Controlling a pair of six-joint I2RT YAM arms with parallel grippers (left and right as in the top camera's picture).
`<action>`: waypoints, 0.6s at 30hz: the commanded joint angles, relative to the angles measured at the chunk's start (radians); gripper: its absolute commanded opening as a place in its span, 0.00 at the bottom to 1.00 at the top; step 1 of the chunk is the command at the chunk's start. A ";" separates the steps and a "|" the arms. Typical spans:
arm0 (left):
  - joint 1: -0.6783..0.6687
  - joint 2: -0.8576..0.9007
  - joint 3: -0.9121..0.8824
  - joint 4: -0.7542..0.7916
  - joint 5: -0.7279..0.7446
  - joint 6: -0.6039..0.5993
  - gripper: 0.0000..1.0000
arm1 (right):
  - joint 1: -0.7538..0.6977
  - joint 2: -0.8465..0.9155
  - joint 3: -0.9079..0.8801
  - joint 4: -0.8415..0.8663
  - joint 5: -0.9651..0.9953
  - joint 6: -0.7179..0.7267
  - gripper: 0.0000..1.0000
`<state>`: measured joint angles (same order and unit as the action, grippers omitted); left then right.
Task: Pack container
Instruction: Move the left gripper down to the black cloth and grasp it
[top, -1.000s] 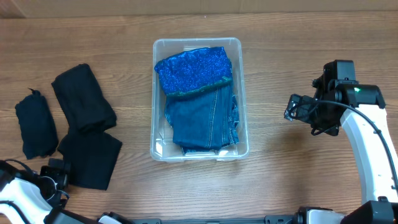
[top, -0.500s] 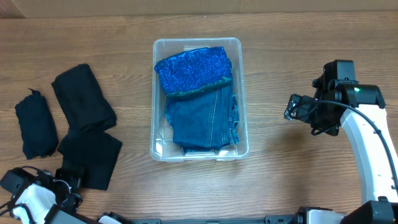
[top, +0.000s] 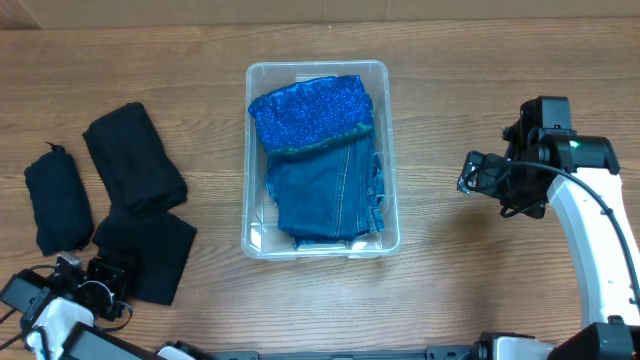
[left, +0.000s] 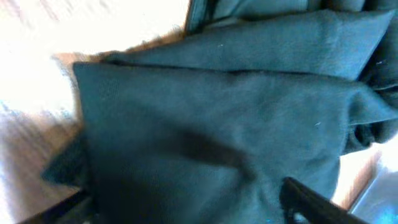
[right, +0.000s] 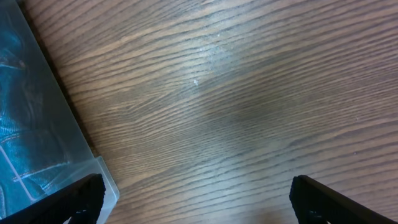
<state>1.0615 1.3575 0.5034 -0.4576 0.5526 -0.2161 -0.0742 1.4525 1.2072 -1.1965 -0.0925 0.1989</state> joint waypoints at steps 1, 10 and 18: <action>-0.002 0.075 -0.045 0.003 0.074 0.015 0.73 | -0.003 -0.004 0.016 0.001 0.010 0.003 1.00; -0.002 0.084 -0.043 -0.003 0.129 0.014 0.27 | -0.003 -0.004 0.016 -0.005 0.010 0.003 1.00; -0.002 0.084 0.014 -0.021 0.389 0.014 0.04 | -0.003 -0.004 0.016 -0.006 0.010 0.003 1.00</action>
<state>1.0622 1.4349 0.4770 -0.4633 0.7601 -0.2066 -0.0742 1.4525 1.2072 -1.2045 -0.0895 0.1986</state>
